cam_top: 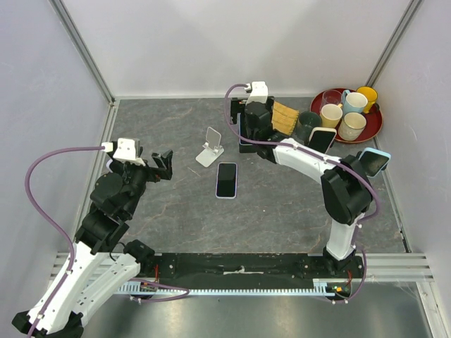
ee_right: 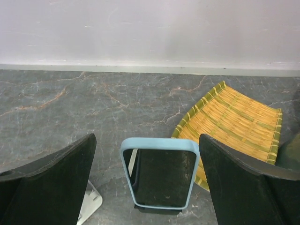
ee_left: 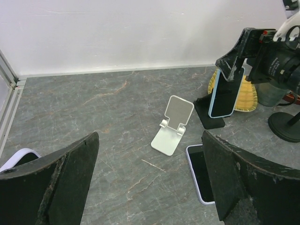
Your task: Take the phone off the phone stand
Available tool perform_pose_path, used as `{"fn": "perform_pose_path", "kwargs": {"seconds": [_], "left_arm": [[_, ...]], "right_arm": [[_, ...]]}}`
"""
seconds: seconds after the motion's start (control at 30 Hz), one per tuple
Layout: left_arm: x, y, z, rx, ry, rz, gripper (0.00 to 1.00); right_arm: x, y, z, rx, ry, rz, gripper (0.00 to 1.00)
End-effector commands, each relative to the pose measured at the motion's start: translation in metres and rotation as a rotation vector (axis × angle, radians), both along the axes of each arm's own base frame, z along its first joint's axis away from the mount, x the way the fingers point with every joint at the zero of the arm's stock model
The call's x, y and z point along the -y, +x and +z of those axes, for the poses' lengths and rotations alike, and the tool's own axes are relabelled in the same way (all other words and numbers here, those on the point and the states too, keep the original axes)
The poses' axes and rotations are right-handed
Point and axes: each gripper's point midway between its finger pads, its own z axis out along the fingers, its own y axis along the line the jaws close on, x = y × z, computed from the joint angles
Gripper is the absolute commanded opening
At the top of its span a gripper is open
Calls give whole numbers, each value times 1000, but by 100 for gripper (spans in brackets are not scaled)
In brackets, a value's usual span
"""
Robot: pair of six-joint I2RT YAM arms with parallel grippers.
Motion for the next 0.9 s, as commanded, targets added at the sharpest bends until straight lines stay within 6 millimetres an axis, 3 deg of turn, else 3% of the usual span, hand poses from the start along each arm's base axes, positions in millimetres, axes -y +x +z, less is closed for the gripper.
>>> {"fn": "perform_pose_path", "kwargs": {"seconds": [0.0, 0.1, 0.43, 0.67, 0.87], "left_arm": [[3, 2, 7, 24, -37, -7, 96], [3, 2, 7, 25, -39, -10, 96], [6, 2, 5, 18, -37, -23, 96], [8, 3, 4, 12, -37, -29, 96], [9, 4, 3, 8, -40, -35, 96]], "right_arm": [[-5, 18, 14, 52, 4, -40, 98], [-9, 24, 2, 22, -24, -40, 98], [4, 24, -36, -58, -46, -59, 98], [15, 20, -43, -70, -35, -95, 98], [8, 18, -50, -85, -31, -60, 98]]}}
